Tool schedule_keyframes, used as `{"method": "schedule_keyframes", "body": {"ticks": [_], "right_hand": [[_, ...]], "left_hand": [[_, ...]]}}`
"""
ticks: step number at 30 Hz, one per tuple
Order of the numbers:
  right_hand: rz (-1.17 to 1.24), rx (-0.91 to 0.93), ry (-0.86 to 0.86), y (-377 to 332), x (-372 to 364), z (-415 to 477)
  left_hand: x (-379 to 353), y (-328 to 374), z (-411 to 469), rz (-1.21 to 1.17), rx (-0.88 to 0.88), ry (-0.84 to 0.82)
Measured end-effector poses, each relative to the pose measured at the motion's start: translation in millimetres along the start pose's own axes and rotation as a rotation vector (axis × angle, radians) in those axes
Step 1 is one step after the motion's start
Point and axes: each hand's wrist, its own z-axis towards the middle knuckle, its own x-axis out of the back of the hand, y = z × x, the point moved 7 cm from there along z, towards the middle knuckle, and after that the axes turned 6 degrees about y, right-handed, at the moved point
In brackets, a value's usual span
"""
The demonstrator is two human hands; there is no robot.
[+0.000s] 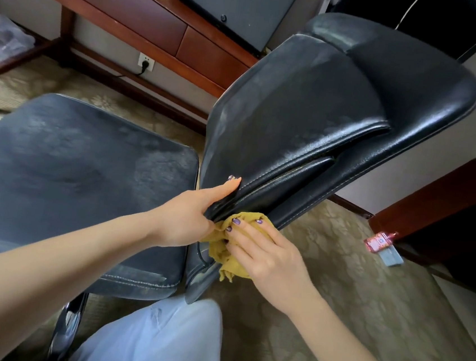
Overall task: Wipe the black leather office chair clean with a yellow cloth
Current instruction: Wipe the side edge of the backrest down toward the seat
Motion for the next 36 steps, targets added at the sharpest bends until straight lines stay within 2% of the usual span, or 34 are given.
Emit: {"method": "schedule_keyframes", "body": {"ticks": [6,15,18,24,29,36], "right_hand": [[-0.04,-0.03,0.037,27,30,4],[-0.143,-0.244,0.205,73,84,26],[-0.12,-0.313,0.244,73,81,31],[-0.083,-0.405,0.218,71,73,41],[-0.079,-0.355,0.189,61,63,42],[0.039,-0.157,0.053,13,20,39]], "left_hand": [[1,5,-6,0.045,-0.001,0.017],[1,2,-6,0.071,0.042,-0.003],[-1,0,-5,0.065,0.027,-0.013],[-1,-3,-4,0.072,0.002,-0.02],[0,-4,-2,0.024,0.005,-0.016],[2,-6,-2,-0.033,0.031,0.013]]}}
